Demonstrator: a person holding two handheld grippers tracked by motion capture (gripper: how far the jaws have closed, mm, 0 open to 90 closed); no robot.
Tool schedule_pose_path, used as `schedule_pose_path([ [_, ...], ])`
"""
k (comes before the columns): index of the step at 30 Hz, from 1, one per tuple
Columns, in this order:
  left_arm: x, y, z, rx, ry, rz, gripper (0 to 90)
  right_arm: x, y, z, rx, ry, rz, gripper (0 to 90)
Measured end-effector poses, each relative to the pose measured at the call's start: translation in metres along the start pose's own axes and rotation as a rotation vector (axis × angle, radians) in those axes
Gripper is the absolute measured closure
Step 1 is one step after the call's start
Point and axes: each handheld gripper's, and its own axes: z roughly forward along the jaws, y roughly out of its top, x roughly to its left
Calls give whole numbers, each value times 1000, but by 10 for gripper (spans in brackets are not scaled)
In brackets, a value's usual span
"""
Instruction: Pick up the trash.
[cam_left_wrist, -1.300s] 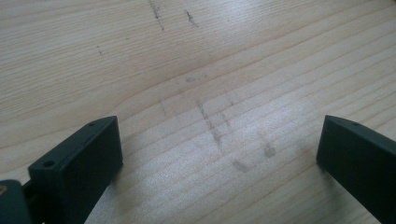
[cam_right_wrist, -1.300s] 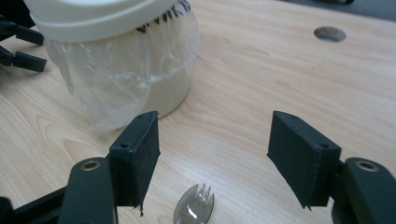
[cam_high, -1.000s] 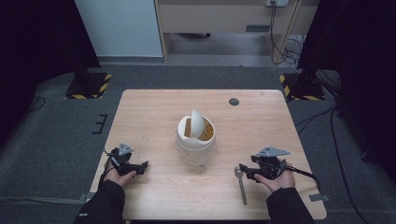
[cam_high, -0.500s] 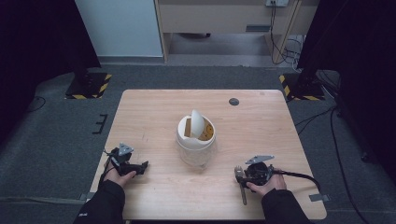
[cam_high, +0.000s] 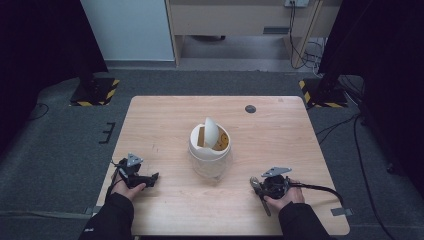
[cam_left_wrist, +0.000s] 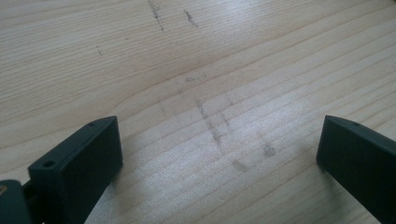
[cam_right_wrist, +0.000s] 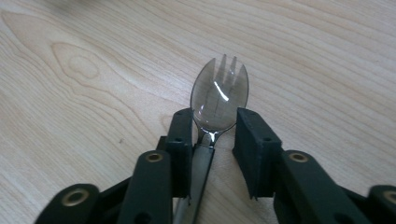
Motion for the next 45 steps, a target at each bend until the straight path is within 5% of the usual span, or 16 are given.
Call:
schedule_pose_path([
  [8, 0, 0, 0, 0, 0, 0, 0, -2, 0, 0, 0, -17, -52, 783],
  [17, 0, 0, 0, 0, 0, 0, 0, -7, 4, -4, 8, -2, -47, 802],
  [28, 1, 0, -1, 1, -3, -3, 3, -18, 12, -21, -122, 6, -15, 802],
  [36, 4, 5, -7, 24, -4, -46, 144, -27, 17, -40, -258, 3, 26, 802],
  [41, 2, 11, -15, -53, -8, -59, 186, -31, 23, -56, -375, -10, 43, 802],
  [45, 0, 19, -25, -147, -20, -67, 203, -33, 24, -62, -411, -19, 44, 802],
])
